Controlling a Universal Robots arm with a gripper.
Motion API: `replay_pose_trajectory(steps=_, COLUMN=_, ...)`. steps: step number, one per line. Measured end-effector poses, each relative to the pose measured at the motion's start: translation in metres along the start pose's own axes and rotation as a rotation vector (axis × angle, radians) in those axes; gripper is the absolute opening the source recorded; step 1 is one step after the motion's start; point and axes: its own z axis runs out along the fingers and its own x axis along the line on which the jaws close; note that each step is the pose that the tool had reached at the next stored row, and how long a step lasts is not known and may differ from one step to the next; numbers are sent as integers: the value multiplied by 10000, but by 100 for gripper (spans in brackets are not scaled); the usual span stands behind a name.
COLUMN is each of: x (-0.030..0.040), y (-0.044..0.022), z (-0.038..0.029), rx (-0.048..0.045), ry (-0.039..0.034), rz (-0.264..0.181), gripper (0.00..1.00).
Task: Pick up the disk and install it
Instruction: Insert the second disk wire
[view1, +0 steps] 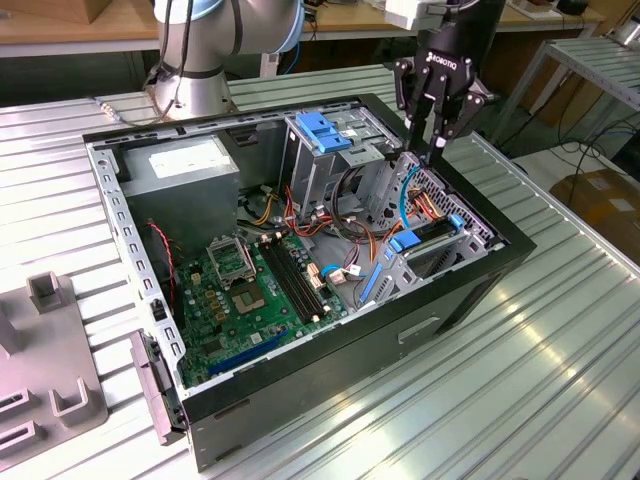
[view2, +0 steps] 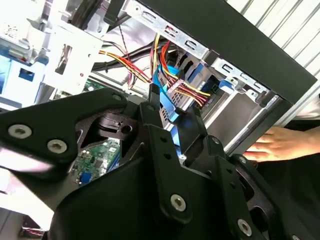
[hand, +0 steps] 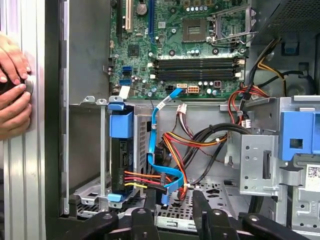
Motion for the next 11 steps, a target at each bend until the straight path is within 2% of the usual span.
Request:
replay_pose_trajectory(steps=3, x=-10, y=1, z=42, rx=0, ry=62, rz=-1, gripper=40)
replay_pose_trajectory(steps=6, x=-22, y=2, z=96, rx=2, ry=115, rz=-2, gripper=22)
replay_pose_trajectory(steps=7, x=-28, y=3, z=125, rx=15, ry=120, rz=0, gripper=22)
replay_pose_trajectory(steps=10, x=-30, y=3, z=135, rx=17, ry=131, rz=3, gripper=22)
replay_pose_trajectory(steps=11, x=-30, y=2, z=132, rx=18, ry=268, rz=-2, gripper=29)
